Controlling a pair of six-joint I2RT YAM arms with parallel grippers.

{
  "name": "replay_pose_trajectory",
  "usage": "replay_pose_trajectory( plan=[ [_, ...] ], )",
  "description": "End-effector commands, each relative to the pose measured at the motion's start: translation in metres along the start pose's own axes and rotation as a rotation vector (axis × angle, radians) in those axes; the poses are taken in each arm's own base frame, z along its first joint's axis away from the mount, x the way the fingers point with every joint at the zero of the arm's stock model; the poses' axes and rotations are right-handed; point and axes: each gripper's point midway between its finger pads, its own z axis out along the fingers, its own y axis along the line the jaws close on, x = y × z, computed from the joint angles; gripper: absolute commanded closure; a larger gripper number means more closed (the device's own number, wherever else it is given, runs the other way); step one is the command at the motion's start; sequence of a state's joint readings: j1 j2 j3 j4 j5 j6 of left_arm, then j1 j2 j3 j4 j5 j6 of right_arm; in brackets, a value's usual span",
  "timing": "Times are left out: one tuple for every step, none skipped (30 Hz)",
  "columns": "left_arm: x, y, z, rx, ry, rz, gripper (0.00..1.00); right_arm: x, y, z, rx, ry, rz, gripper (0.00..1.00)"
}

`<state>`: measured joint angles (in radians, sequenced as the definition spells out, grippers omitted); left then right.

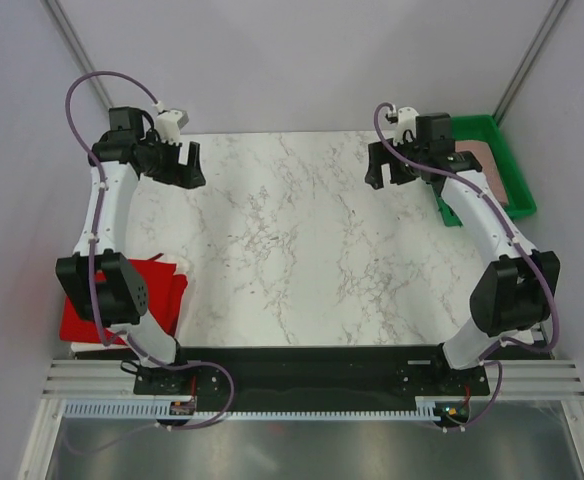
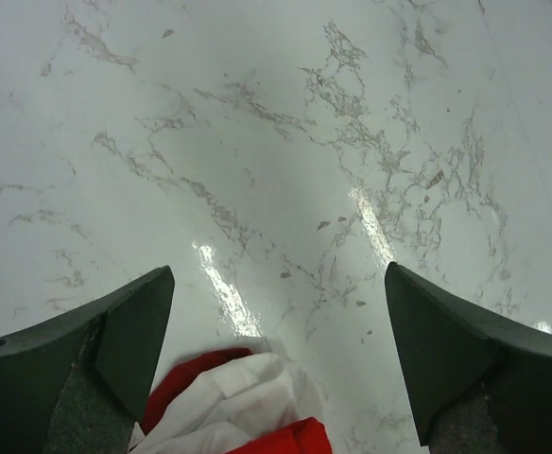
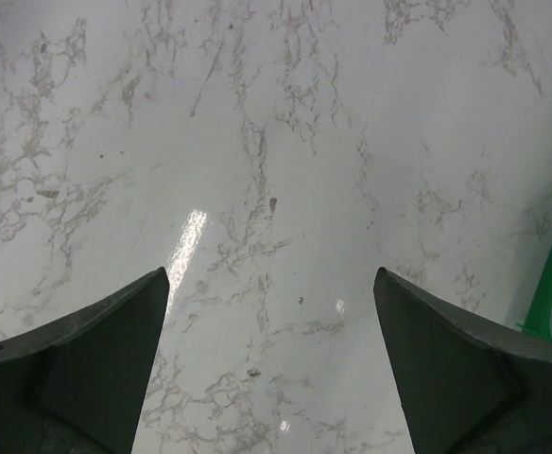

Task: Fold and stack the t-shirts
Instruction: Reset both grippers

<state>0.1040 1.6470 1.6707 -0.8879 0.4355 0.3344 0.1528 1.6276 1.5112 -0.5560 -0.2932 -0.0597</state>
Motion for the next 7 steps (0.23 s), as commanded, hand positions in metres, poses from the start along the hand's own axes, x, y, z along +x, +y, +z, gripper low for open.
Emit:
replay_pose_trajectory(
  plan=[
    [-0.022, 0.001, 0.016, 0.058, -0.034, -0.048, 0.0, 0.002, -0.024, 0.0, 0.157, 0.047, -0.017, 0.02],
    [-0.024, 0.004, 0.022, 0.06, -0.033, -0.049, 0.0, 0.008, -0.024, 0.007, 0.16, 0.069, -0.018, 0.02],
    [-0.025, 0.006, 0.027, 0.066, -0.032, -0.05, 0.0, 0.008, -0.022, 0.011, 0.162, 0.076, -0.031, 0.02],
    [-0.033, 0.009, 0.031, 0.068, -0.048, -0.044, 0.0, 0.011, -0.024, 0.015, 0.181, 0.09, -0.037, 0.01],
    [-0.03, 0.013, 0.041, 0.075, -0.036, -0.055, 0.0, 0.016, -0.026, 0.023, 0.192, 0.114, -0.048, 0.02],
    [-0.031, 0.015, 0.047, 0.079, -0.035, -0.064, 0.0, 0.014, -0.023, 0.027, 0.195, 0.12, -0.071, 0.02],
    [-0.036, 0.016, 0.05, 0.082, -0.048, -0.06, 0.0, 0.018, -0.025, 0.033, 0.201, 0.139, -0.097, 0.02]
  ],
)
